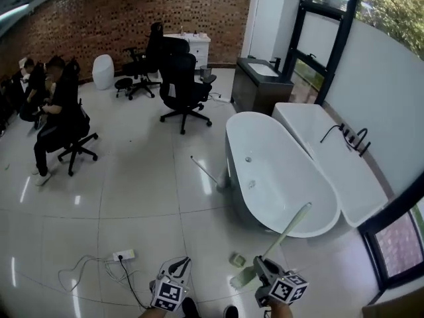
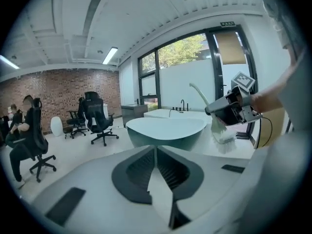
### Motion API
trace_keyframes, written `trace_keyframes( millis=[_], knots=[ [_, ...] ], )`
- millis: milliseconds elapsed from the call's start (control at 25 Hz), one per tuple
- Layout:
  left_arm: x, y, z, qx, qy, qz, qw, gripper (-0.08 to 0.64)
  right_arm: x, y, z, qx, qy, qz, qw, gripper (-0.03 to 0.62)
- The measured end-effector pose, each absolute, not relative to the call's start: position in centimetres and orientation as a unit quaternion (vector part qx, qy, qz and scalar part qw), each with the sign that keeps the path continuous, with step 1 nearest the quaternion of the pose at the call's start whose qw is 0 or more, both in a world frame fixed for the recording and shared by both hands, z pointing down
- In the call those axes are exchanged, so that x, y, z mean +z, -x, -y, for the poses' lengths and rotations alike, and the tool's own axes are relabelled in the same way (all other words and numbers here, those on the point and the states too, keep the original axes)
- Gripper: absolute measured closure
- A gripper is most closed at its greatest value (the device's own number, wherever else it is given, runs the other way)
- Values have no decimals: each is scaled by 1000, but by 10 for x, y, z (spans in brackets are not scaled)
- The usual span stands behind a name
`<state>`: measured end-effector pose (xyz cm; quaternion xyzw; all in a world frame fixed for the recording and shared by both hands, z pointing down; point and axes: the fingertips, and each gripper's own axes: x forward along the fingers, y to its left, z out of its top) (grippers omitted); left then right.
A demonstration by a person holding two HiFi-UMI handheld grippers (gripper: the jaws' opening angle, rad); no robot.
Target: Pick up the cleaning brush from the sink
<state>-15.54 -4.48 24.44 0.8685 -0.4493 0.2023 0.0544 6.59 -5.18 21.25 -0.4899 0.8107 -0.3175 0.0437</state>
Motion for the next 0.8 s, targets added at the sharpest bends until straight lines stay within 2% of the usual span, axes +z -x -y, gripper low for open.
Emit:
trace_keyframes(
  millis=[280, 520, 800],
  knots=[
    [154, 81, -24, 124, -861, 490, 63, 549, 91, -132, -5, -268, 484, -814, 180, 563],
    [110, -8, -81, 114, -874, 471, 28, 549, 32, -201, -57, -241, 483, -802, 256, 563],
    [88, -38, -119, 100, -862, 496, 27, 549, -12, -260, -112, -246, 457, -768, 374, 563]
  ],
)
